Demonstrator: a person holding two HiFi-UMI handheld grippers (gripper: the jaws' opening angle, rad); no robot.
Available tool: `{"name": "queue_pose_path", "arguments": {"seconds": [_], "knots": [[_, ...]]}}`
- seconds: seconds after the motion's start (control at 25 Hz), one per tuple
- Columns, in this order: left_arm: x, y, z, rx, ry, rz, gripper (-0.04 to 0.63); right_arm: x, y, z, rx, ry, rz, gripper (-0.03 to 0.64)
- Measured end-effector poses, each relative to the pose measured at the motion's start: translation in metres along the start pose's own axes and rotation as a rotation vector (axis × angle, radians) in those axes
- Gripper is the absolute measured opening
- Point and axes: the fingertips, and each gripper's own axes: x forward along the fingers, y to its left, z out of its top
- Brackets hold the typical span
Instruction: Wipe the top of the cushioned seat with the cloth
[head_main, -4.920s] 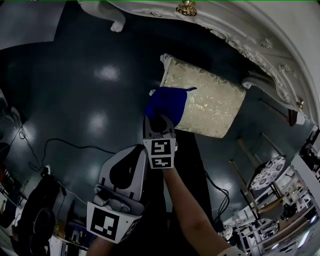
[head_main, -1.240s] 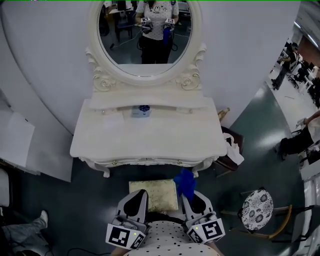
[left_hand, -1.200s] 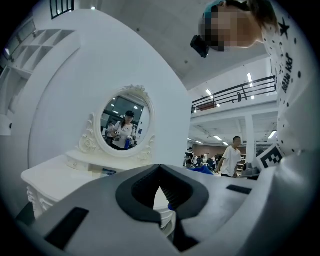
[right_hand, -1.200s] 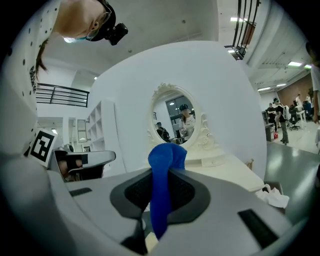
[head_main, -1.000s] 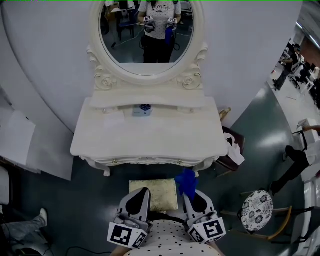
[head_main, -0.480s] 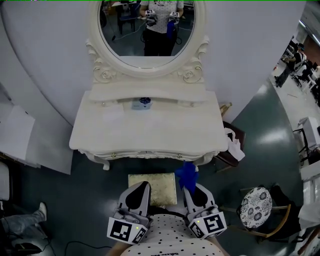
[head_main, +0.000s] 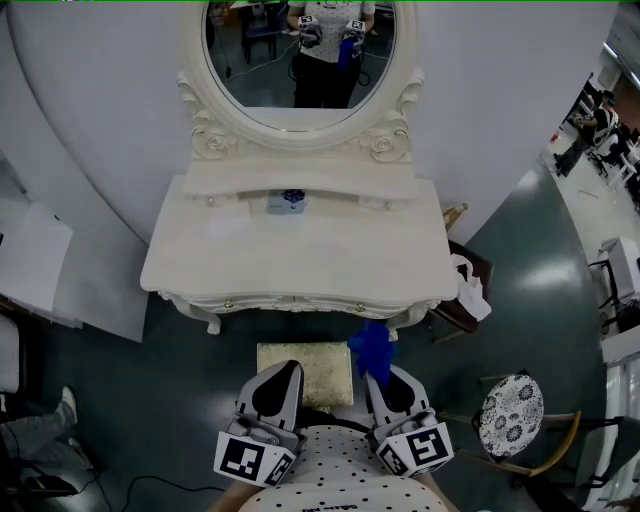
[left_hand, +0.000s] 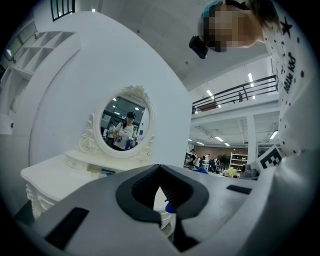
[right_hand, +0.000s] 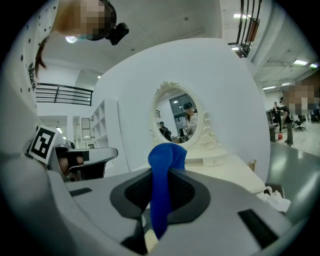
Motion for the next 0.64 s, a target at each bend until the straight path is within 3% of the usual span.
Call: {"name": "queue_pose_path", "arguments": {"seconds": [0.64], "knots": [[-0.014, -0.004, -0.001, 0.003, -0.007, -0.011, 0.011, -0.007, 0.005, -0.001, -0.007, -0.005, -0.004, 0.064]]}}
